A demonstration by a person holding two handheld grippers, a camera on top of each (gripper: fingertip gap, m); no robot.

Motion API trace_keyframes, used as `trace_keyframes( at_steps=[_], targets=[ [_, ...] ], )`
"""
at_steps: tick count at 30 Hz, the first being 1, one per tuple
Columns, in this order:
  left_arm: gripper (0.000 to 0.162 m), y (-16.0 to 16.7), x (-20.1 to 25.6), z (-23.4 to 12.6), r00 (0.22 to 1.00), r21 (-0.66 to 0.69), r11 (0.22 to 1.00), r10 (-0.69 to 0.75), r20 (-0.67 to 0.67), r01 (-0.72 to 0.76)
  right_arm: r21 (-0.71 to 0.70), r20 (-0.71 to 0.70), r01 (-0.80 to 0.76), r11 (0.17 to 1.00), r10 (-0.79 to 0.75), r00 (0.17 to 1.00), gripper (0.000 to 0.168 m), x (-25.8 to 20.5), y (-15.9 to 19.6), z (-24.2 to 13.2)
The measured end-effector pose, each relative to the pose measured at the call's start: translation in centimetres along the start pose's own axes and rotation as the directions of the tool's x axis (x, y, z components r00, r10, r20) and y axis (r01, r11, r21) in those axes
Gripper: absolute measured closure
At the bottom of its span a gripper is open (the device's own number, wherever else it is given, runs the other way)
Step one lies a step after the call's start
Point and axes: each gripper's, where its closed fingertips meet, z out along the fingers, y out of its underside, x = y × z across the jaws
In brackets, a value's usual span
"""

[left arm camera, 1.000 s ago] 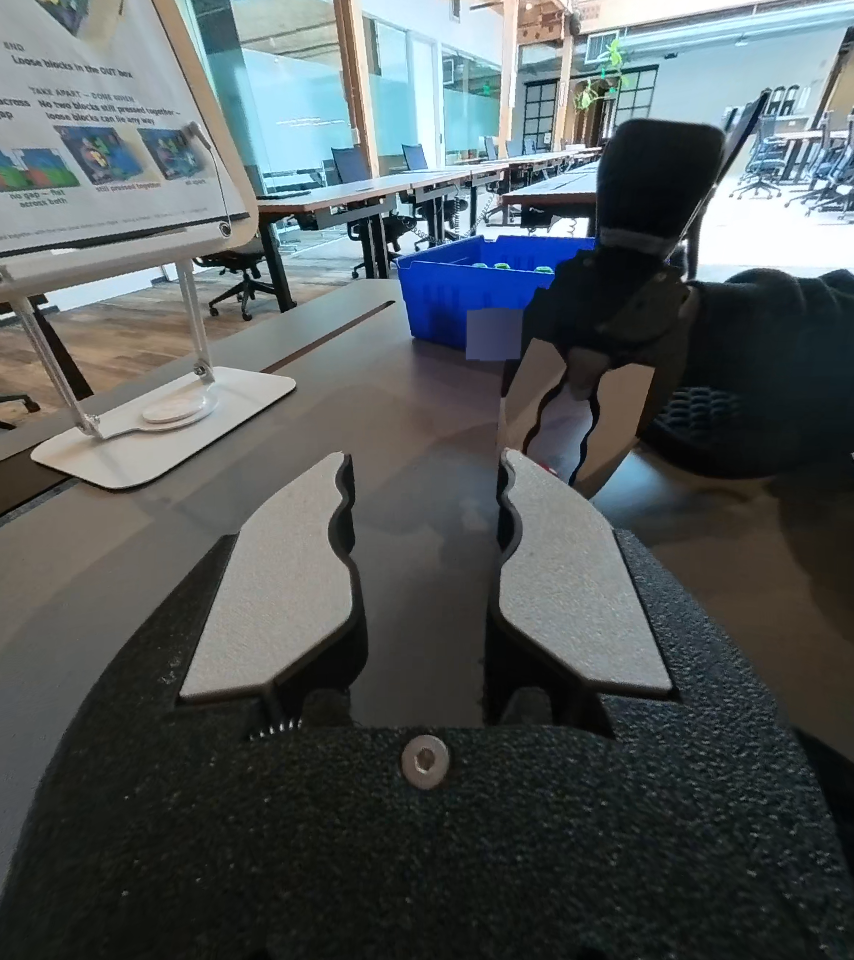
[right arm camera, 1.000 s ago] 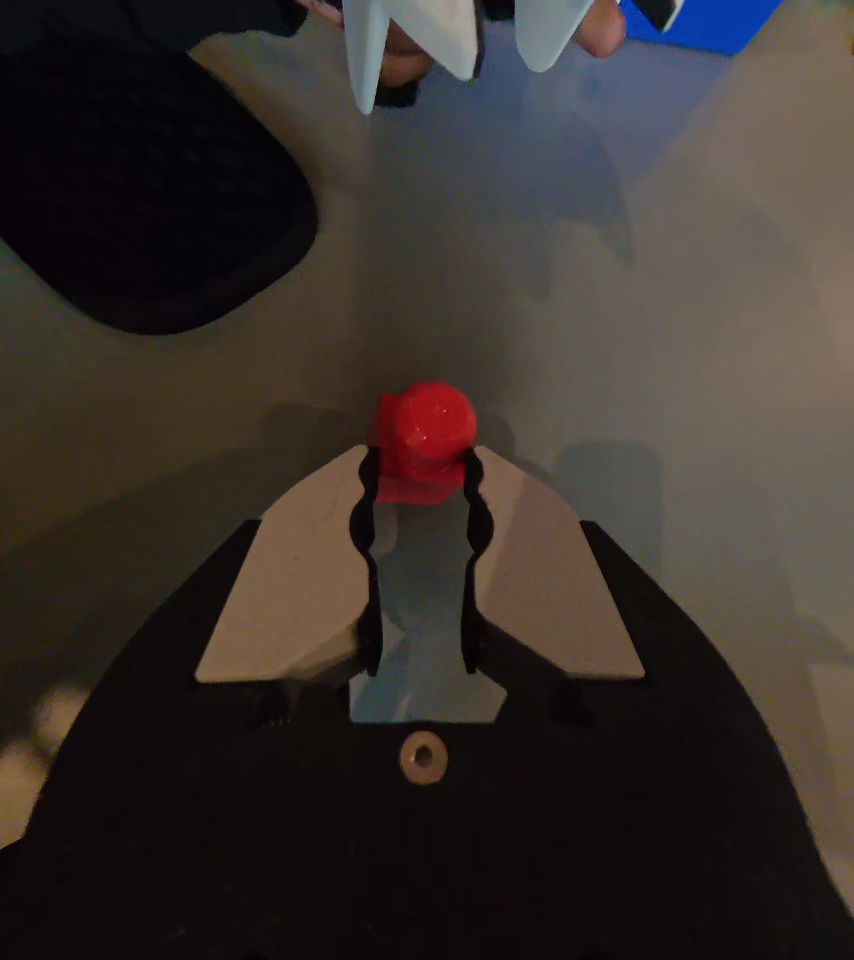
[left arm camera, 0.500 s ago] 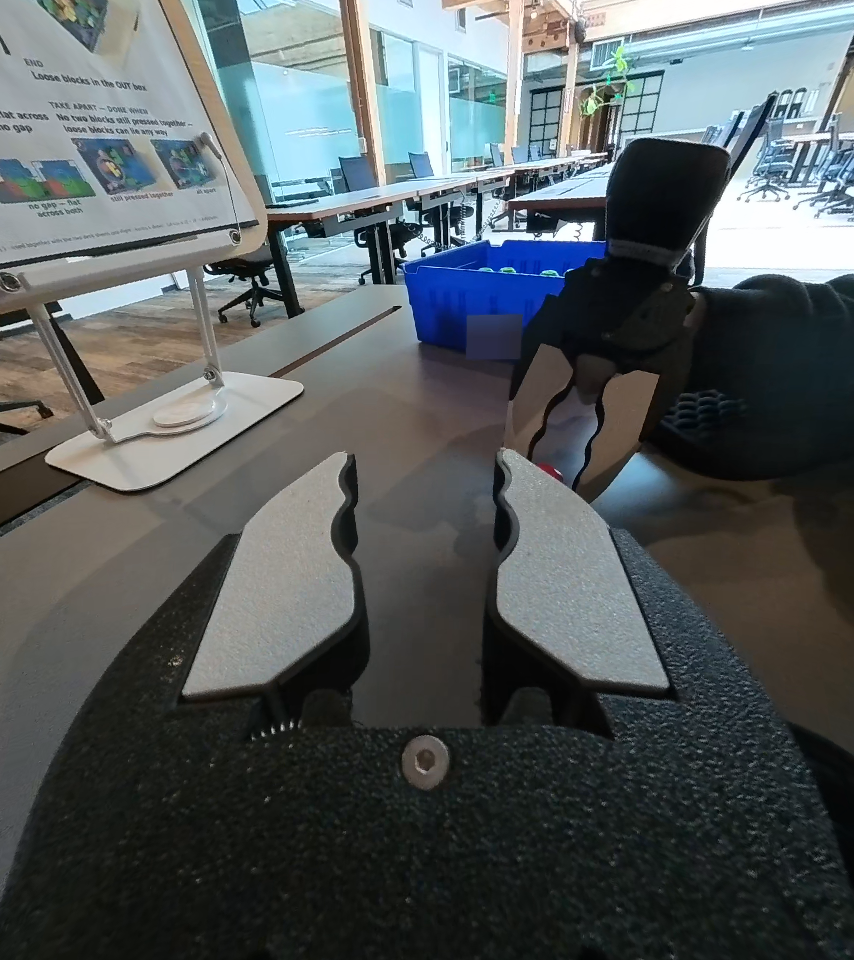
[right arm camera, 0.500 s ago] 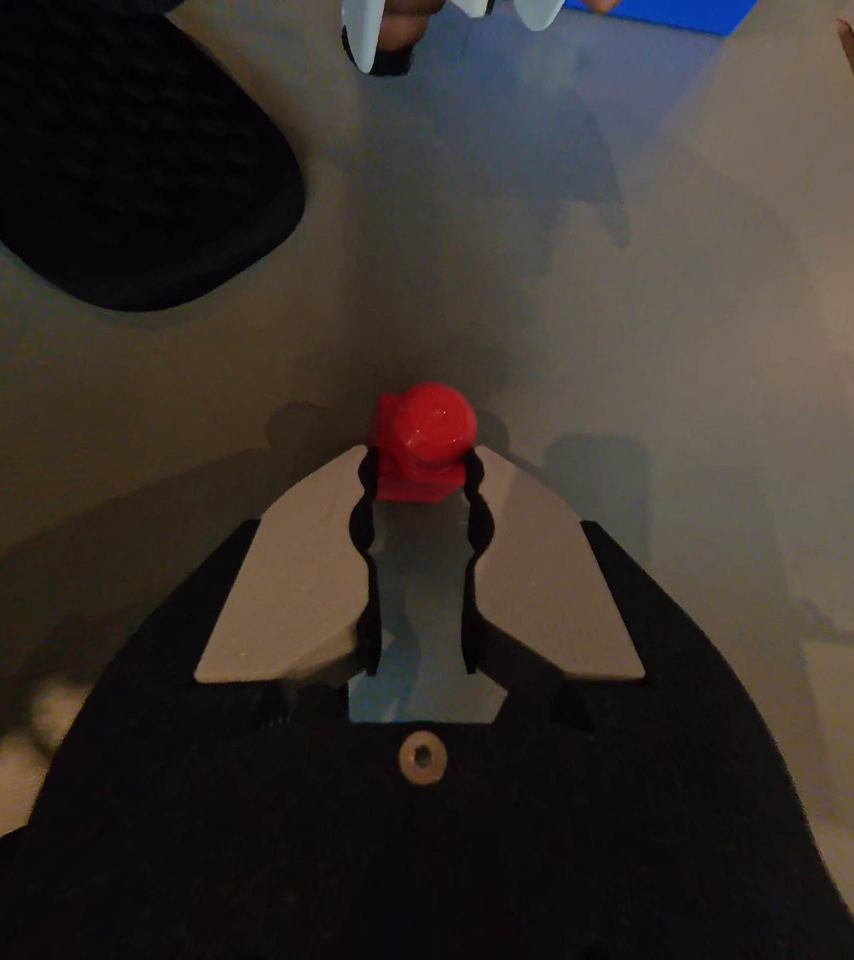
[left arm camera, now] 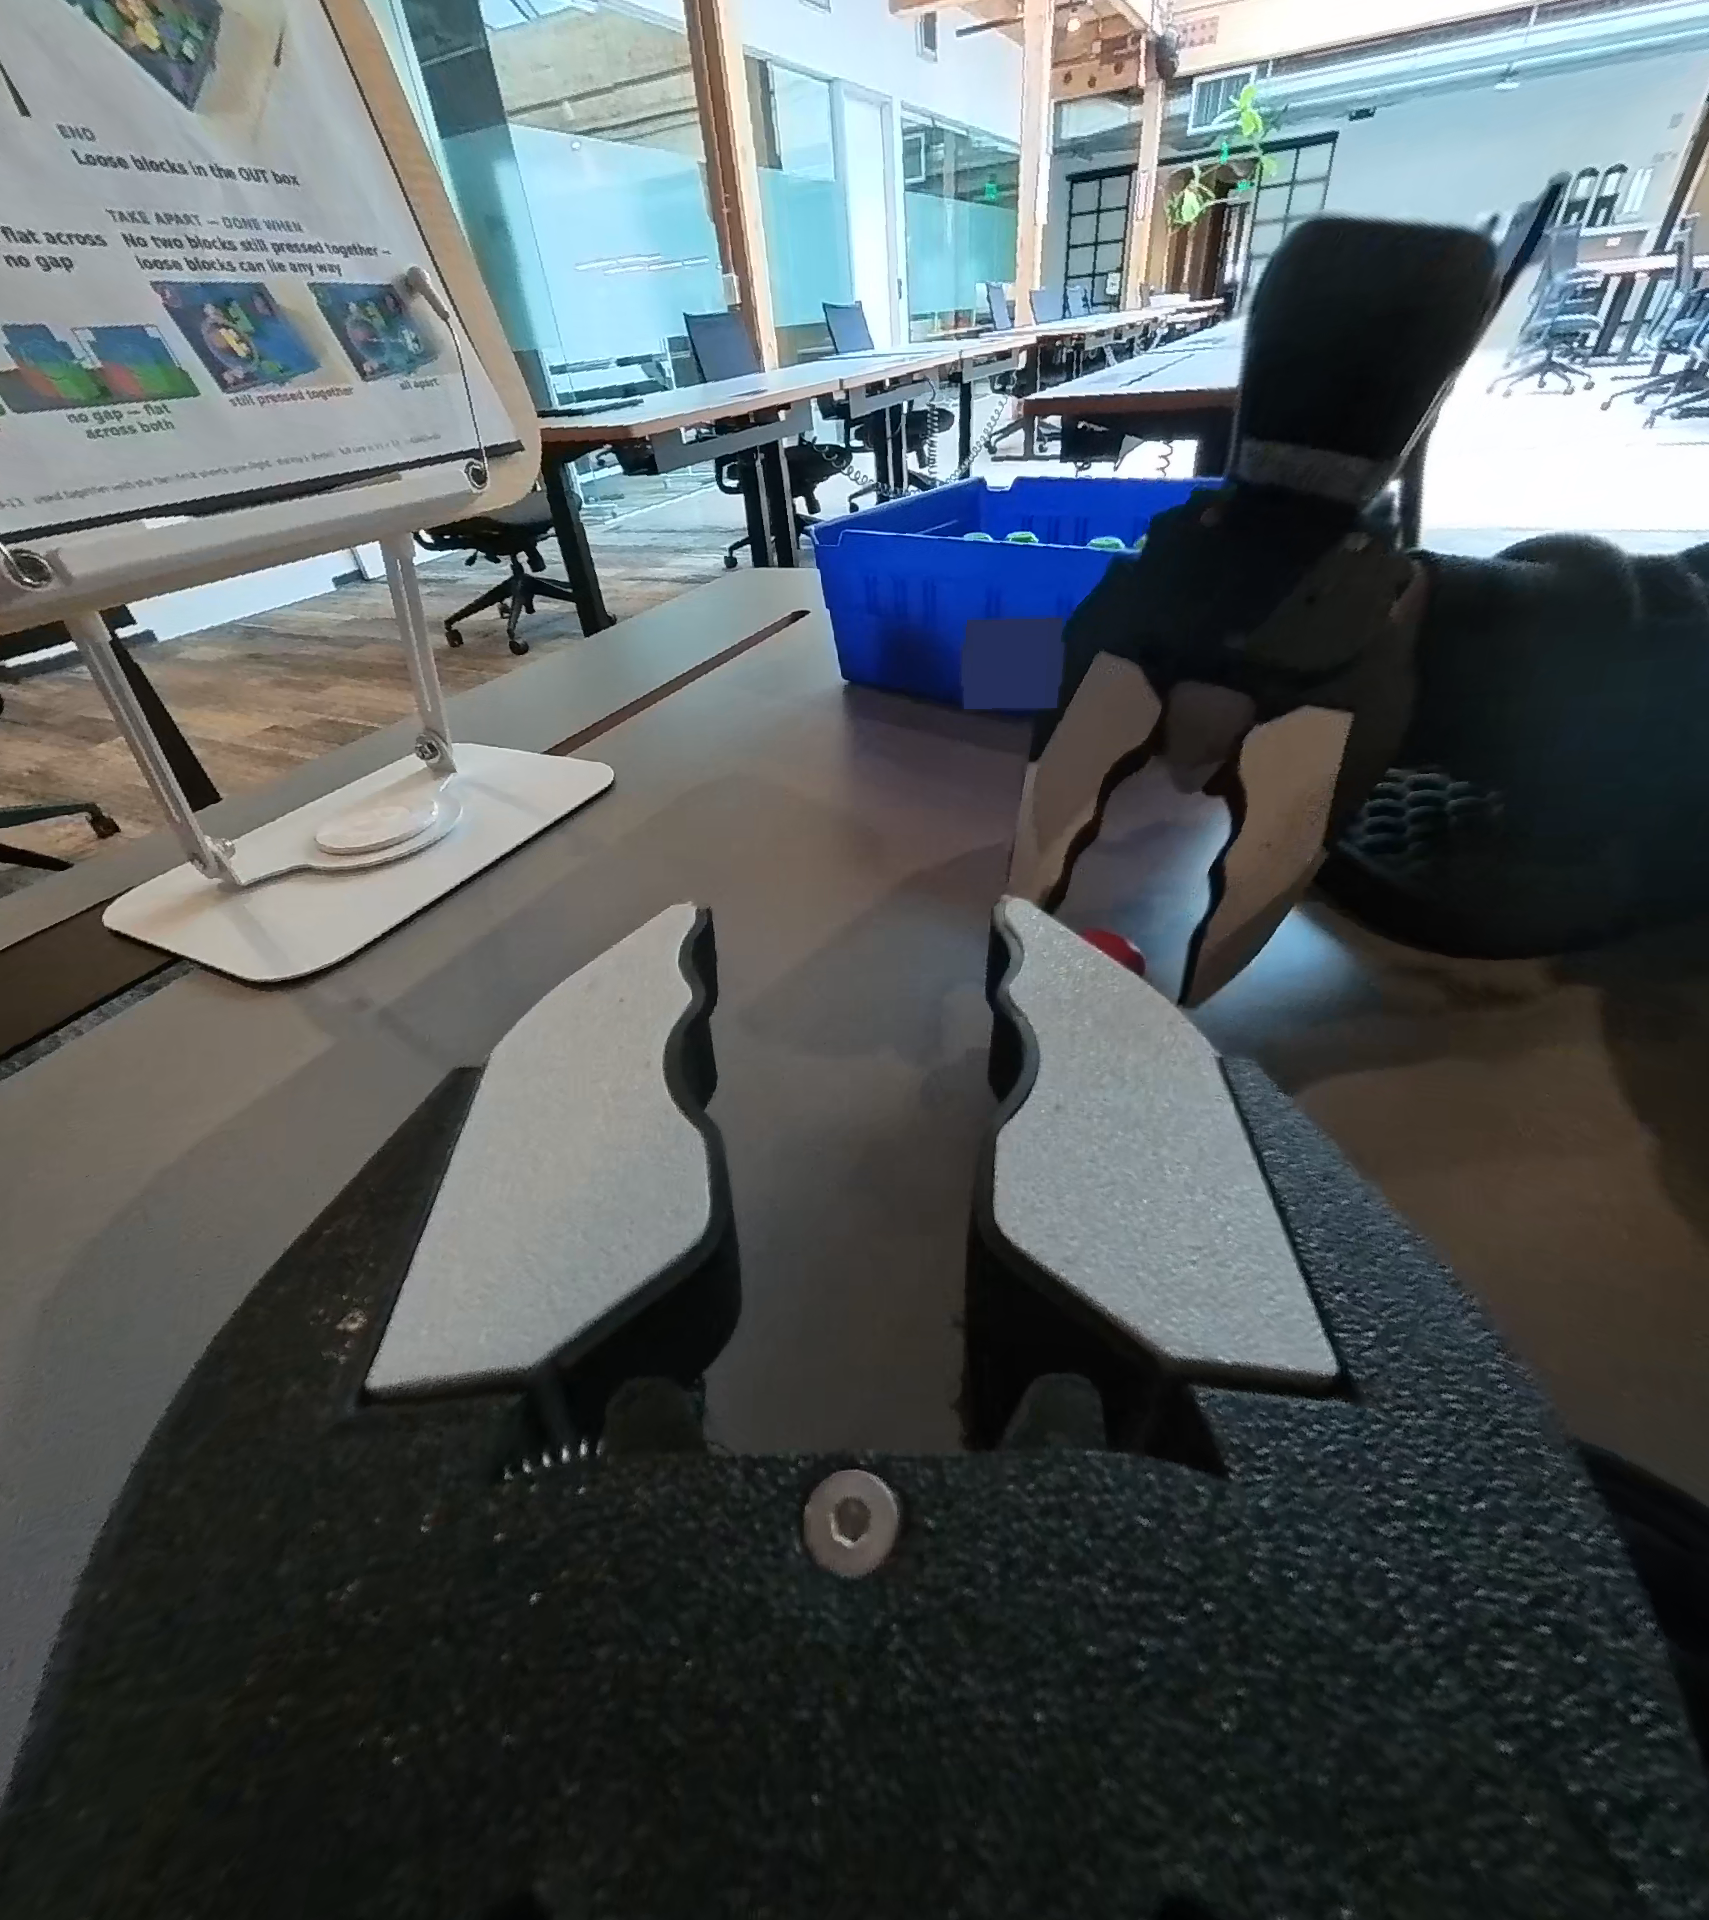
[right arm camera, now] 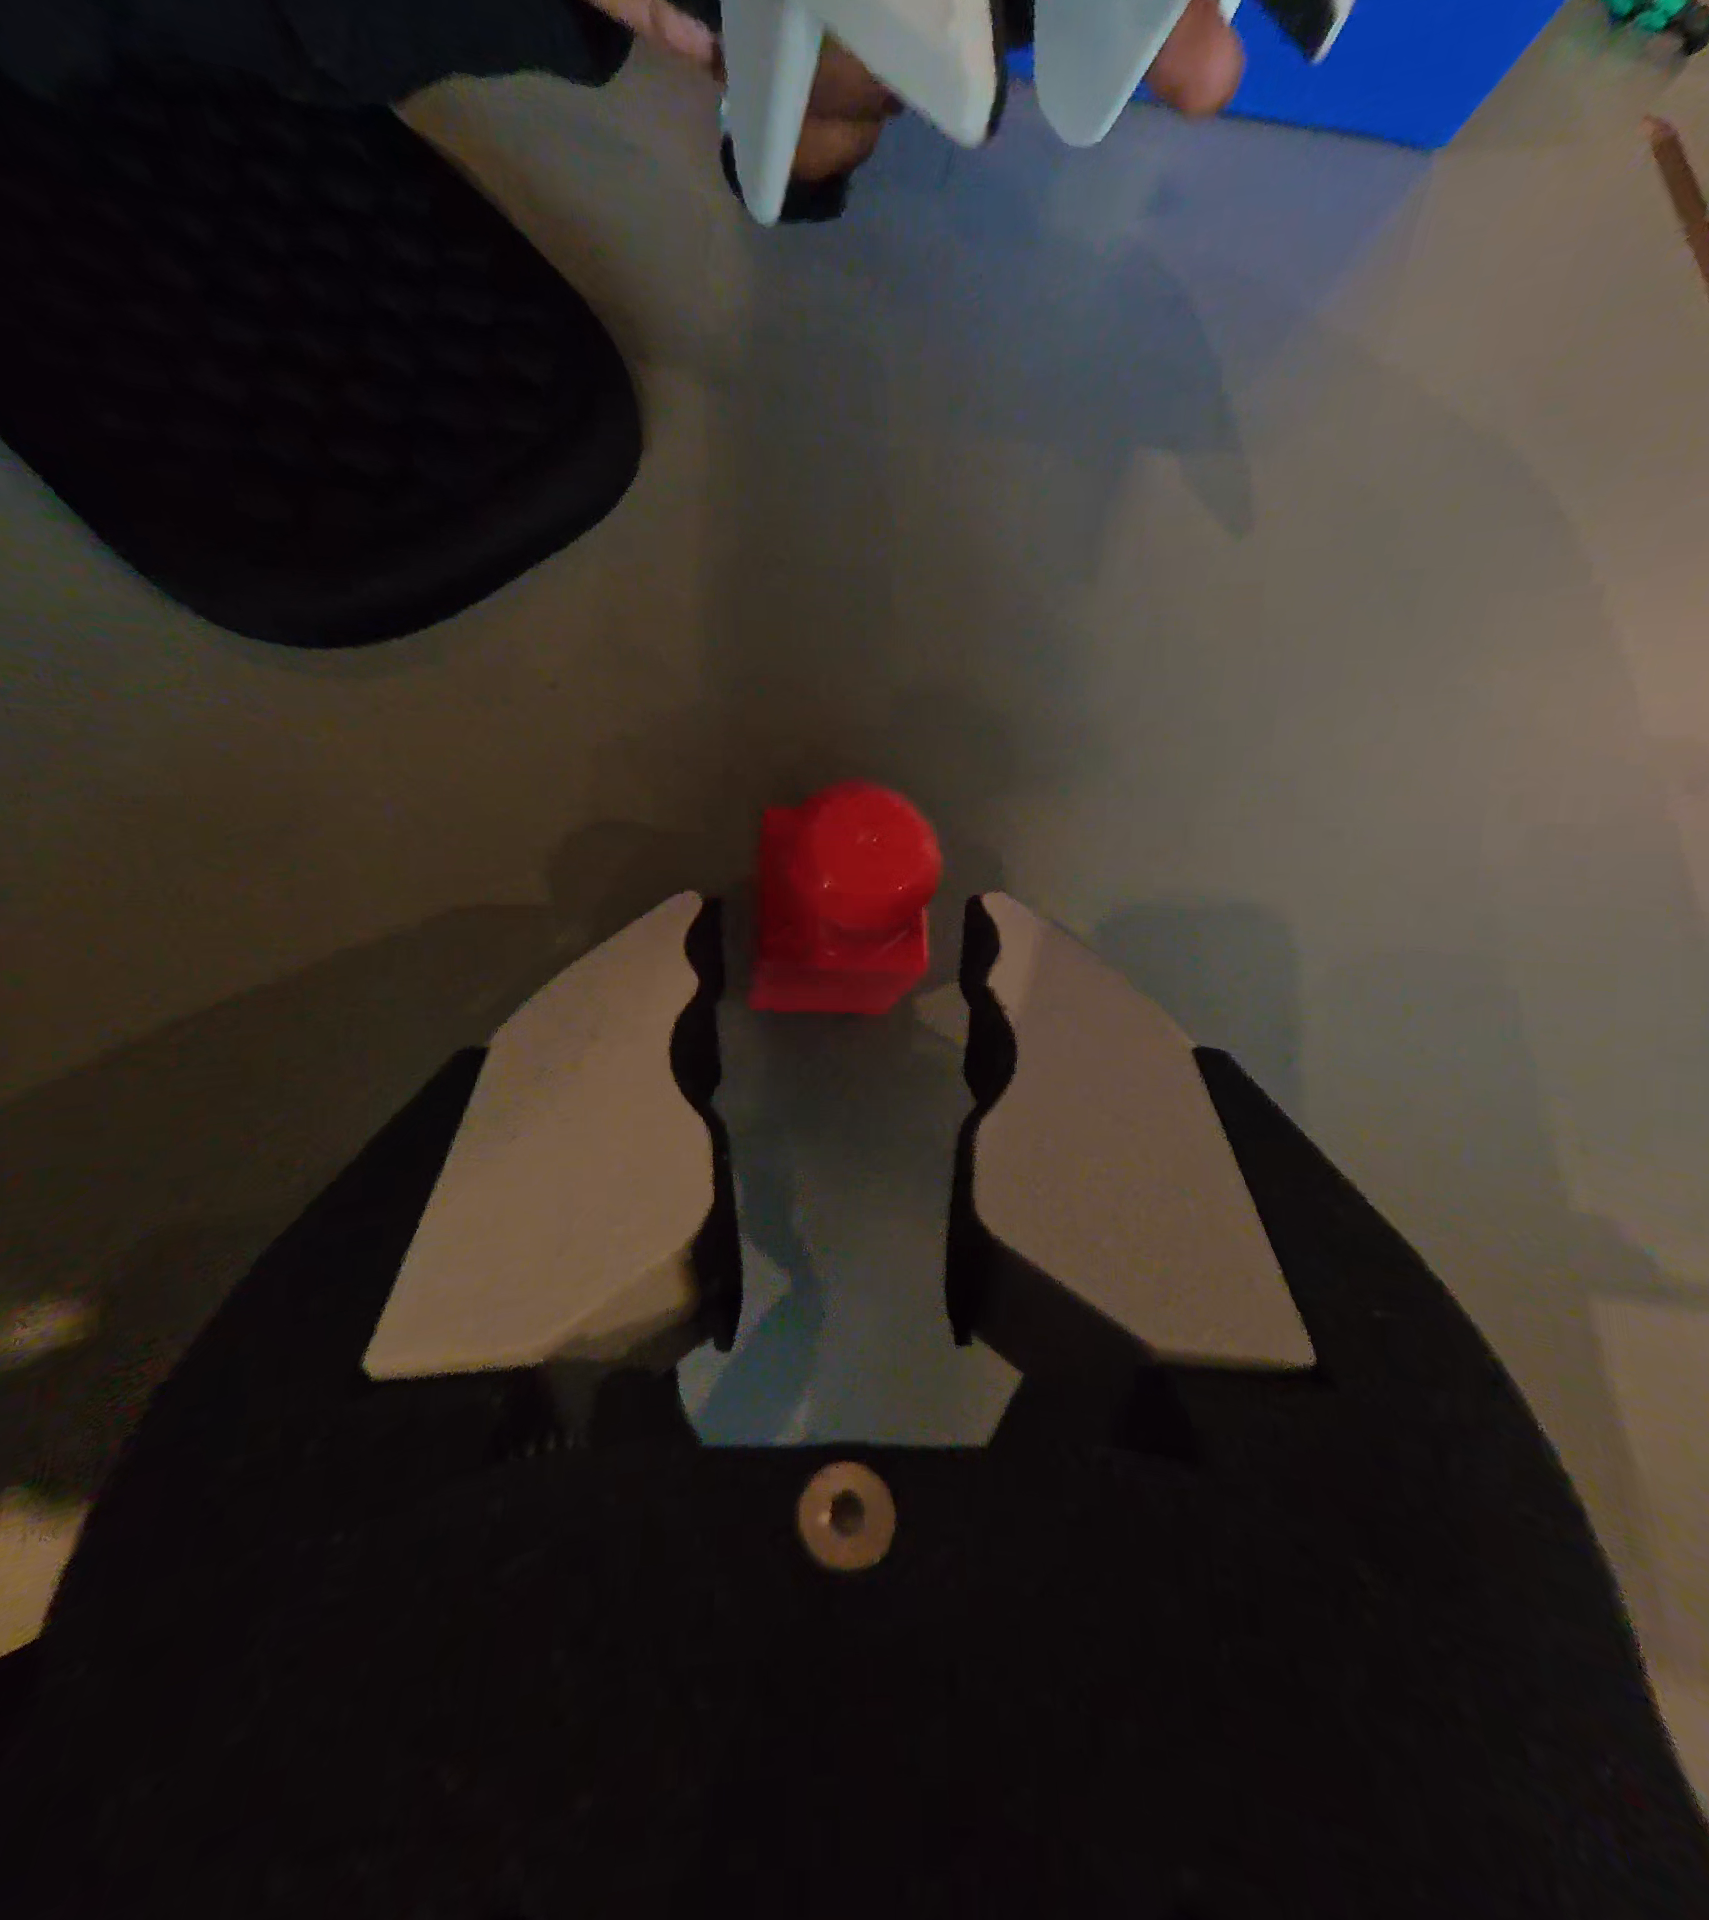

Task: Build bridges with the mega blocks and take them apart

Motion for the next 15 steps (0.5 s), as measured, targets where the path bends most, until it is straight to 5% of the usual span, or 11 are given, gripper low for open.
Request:
trace_keyframes(
  at_steps=[9,15],
  targets=[
    [0.110,-0.4,-0.7,-0.6,0.997,-0.045,0.999,0.020,0.070,-0.016,0.234,-0.076,-0.063,0.970,0.083,0.994,0.124,1.9,-3.1,-3.3],
    [0.108,-3.4,-4.4,-6.5,0.929,-0.098,0.995,0.015,0.370,0.023,0.236,-0.092,-0.073,0.969,0.097,0.991,0.124,2.3,-2.6,-3.9]
  ],
)
